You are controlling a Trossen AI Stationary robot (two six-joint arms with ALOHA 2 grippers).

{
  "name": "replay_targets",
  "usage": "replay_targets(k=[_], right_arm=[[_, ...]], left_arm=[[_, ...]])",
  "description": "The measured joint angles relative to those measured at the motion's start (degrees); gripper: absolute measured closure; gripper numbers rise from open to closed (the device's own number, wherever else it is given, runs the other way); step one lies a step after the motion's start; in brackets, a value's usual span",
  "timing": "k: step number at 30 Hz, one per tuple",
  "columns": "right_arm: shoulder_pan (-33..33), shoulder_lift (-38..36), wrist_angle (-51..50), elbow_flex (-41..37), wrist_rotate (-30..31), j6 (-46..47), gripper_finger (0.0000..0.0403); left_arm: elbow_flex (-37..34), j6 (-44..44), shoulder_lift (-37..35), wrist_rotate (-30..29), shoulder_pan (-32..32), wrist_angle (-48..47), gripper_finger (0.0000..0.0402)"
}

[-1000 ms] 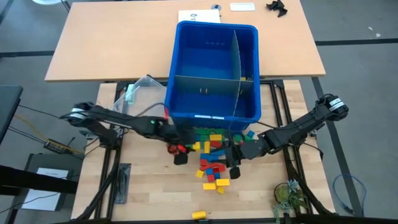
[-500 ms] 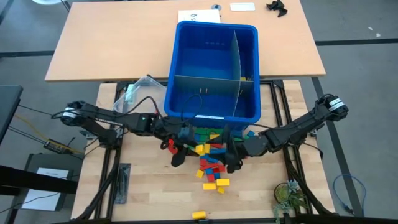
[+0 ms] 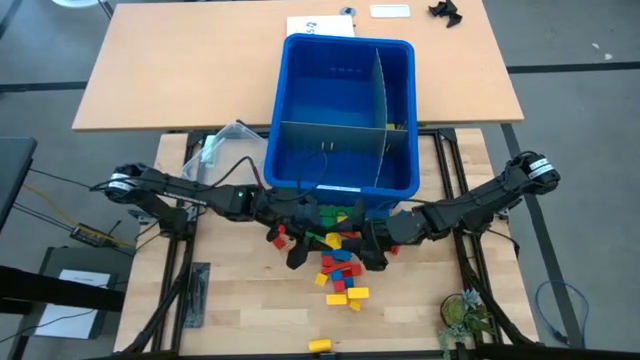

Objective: Sort blocks
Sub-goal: Put the yellow block into the blue bin

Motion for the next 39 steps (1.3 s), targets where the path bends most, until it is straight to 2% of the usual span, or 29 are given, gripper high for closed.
replay_targets(k=[6,11,16,21,26,28,32,35,39], right_arm=[[0.0,0.0,-0.1,0.0,-1.7,-1.9,0.0207],[0.0,0.0,0.3,0.0,-2.0,0.6,0.0272],[0.0,0.0,0.3,0.0,-1.8,2.7,0.0272],[0.0,0.0,2.5,0.0,2.7,4.0,0.0272],[-0.8,-0.3,6.4,0.0,11.6,9.1,0.0272],[-2.1,-0.8,8.8,0.3,13.3,11.4,0.0272],[-4.8,-1.2,9.0,0.1,14.5,11.8,0.0272],[-7.8,-1.7,9.7,0.1,17.8,16.9,0.0272],[-13.7,-3.2,8.8,0.1,20.6,25.1,0.0272]], left_arm=[[0.0,-0.2,0.3,-0.1,0.0,1.2,0.0246],[0.0,-0.7,0.3,0.1,0.0,1.5,0.0245],[0.0,-0.4,0.3,0.0,0.0,1.2,0.0244],[0.2,-0.3,-2.2,0.1,1.8,-1.6,0.0244],[0.1,1.5,-7.2,-1.6,4.4,-7.3,0.0245],[-0.2,2.9,-9.4,-4.3,5.1,-9.8,0.0246],[-0.1,5.6,-12.9,-16.0,5.9,-16.0,0.0246],[-0.1,6.1,-14.4,-24.2,6.1,-20.6,0.0246],[-0.1,6.1,-14.5,-29.1,6.0,-25.7,0.0245]])
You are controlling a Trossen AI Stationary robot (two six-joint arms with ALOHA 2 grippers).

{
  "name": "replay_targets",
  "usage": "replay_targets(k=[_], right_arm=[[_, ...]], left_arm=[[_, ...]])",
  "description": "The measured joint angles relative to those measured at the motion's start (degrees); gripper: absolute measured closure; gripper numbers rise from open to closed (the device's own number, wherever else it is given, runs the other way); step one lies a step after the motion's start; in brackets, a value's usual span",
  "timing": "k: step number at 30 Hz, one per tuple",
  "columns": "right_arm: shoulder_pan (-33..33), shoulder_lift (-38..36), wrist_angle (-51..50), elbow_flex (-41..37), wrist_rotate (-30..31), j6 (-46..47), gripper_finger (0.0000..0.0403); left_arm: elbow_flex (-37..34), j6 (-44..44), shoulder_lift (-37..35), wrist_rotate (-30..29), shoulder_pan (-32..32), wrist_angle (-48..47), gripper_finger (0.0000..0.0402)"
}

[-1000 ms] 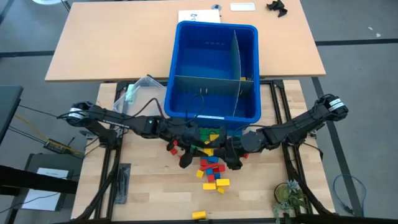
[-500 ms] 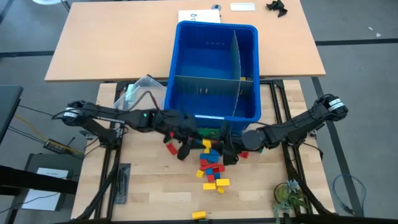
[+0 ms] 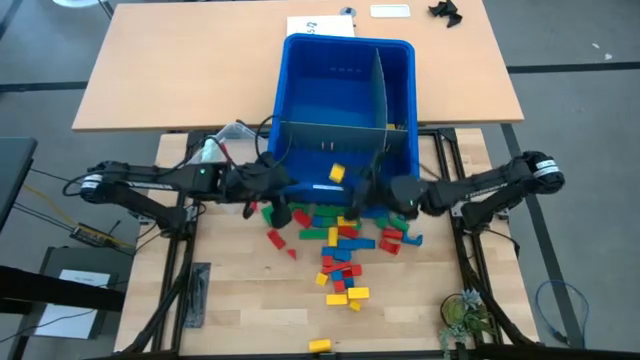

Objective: Sort blocks
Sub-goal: Put the yellow block into the blue bin

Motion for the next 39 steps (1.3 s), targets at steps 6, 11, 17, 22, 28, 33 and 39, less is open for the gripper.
replay_targets(k=[6,11,17,22,28,33,39], right_arm=[[-13.3,-4.4,-17.3,6.2,-2.2,14.7,0.0272],[-26.4,-4.9,-39.0,15.2,-12.0,23.8,0.0272],[-39.4,-4.7,-54.4,18.9,-19.0,25.6,0.0272],[-46.8,-4.7,-58.5,17.5,-26.8,26.2,0.0272],[-48.5,-4.5,-58.2,16.7,-27.1,28.2,0.0206],[-47.3,-5.5,-59.0,17.1,-26.9,26.9,0.0125],[-39.1,-10.8,-62.3,18.2,-32.0,29.8,0.0088]], left_arm=[[-2.2,-2.0,1.3,0.4,-0.6,0.1,0.0245],[-5.4,-2.2,1.6,1.1,-1.8,4.3,0.0245],[-6.9,-2.4,1.6,2.7,-2.7,7.5,0.0245],[-6.9,-2.3,1.6,2.8,-2.8,7.4,0.0245],[-6.9,-2.4,1.6,2.7,-2.8,7.5,0.0245],[-6.9,-2.7,1.6,2.7,-2.8,9.1,0.0245],[-6.9,-5.0,1.9,5.2,-3.0,12.2,0.0244]])
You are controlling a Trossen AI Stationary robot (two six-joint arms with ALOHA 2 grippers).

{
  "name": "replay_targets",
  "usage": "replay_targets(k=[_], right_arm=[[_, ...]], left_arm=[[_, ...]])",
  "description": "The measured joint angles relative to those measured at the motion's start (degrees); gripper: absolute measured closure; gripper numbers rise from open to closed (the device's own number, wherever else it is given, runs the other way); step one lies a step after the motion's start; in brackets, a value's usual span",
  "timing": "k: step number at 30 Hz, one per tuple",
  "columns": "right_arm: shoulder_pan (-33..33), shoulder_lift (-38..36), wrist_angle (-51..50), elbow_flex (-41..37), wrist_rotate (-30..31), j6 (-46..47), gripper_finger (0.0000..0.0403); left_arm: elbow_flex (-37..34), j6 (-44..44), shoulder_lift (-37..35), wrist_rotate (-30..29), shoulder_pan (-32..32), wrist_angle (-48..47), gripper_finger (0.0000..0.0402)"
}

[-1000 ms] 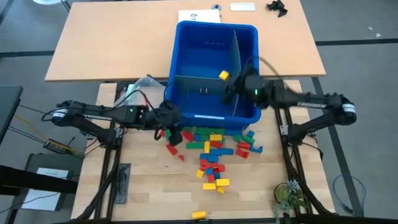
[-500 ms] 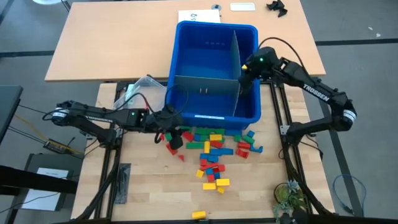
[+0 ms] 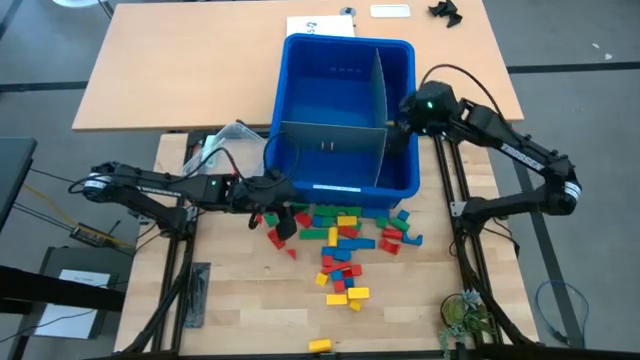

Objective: Sort blocks
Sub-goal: Put the yellow block into the blue bin

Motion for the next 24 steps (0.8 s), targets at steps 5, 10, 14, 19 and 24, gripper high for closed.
replay_targets(k=[5,10,14,19,24], right_arm=[[12.2,-3.7,-0.6,0.0,-3.0,7.4,0.009],[24.8,-3.7,-1.2,0.0,-0.7,12.2,0.0101],[32.7,-2.0,-2.0,-0.1,4.6,13.3,0.011],[38.8,0.2,-3.4,-0.1,7.6,14.8,0.012],[42.6,0.9,-4.6,-0.1,8.4,17.4,0.013]], left_arm=[[0.0,0.4,3.7,7.8,-0.9,4.5,0.0234],[0.5,4.5,10.2,10.6,-2.7,9.1,0.0192],[4.6,9.6,16.2,8.9,-3.6,6.5,0.0163],[12.7,21.1,24.4,7.9,-3.2,-2.8,0.0159],[19.4,39.3,31.8,8.0,-3.0,-9.3,0.0159]])
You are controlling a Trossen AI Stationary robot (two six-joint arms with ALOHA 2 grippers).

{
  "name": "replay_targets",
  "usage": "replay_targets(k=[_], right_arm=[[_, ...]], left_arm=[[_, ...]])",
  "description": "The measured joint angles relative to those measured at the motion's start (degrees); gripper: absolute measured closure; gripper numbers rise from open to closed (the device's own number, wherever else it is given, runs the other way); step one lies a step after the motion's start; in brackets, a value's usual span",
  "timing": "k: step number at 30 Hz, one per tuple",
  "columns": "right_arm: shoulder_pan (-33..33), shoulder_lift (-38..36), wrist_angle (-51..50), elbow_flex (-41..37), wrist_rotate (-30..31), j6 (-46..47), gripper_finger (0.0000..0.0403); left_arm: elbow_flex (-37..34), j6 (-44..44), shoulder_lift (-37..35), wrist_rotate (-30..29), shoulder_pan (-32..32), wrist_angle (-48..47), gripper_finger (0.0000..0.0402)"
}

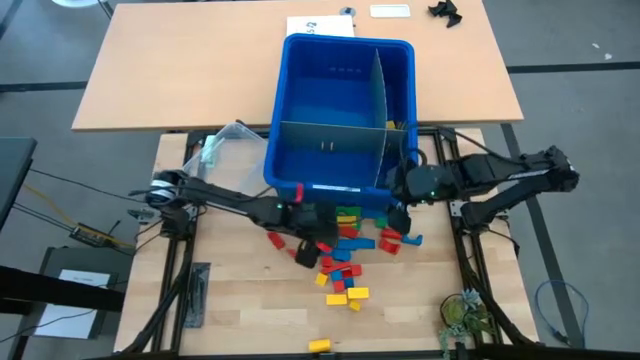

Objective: Sort blocks
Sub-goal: Put the yellow block into the blue bin

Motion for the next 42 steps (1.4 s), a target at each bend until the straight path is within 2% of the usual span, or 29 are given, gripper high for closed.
replay_targets(k=[4,8,16,23,28,34,41,42], right_arm=[[1.7,0.0,-0.4,0.0,2.9,1.9,0.0139],[2.9,0.0,-0.7,0.0,4.1,3.1,0.0147],[4.3,0.0,0.0,-2.8,4.3,7.1,0.0159],[4.3,0.0,0.4,-5.4,4.2,10.2,0.0163],[4.3,0.0,0.6,-6.0,4.2,11.2,0.0161],[4.6,0.0,1.5,-6.0,4.3,10.9,0.0165],[4.6,0.0,1.8,-6.0,4.5,10.7,0.0167],[4.6,0.0,1.8,-6.0,4.5,10.5,0.0167]], left_arm=[[2.2,12.2,4.6,-0.3,0.0,-0.5,0.0159],[2.9,19.5,7.6,-1.1,1.0,-0.3,0.0162],[2.8,25.9,9.9,-1.2,3.5,-1.1,0.0186],[2.8,30.1,11.6,5.2,4.7,-0.7,0.0188],[2.8,30.0,13.4,6.6,4.8,1.5,0.0188],[3.0,22.7,14.7,9.3,5.9,0.5,0.0192],[3.1,17.0,14.9,9.5,6.4,-0.3,0.0262],[3.1,16.4,14.9,9.4,6.4,-0.2,0.0262]])
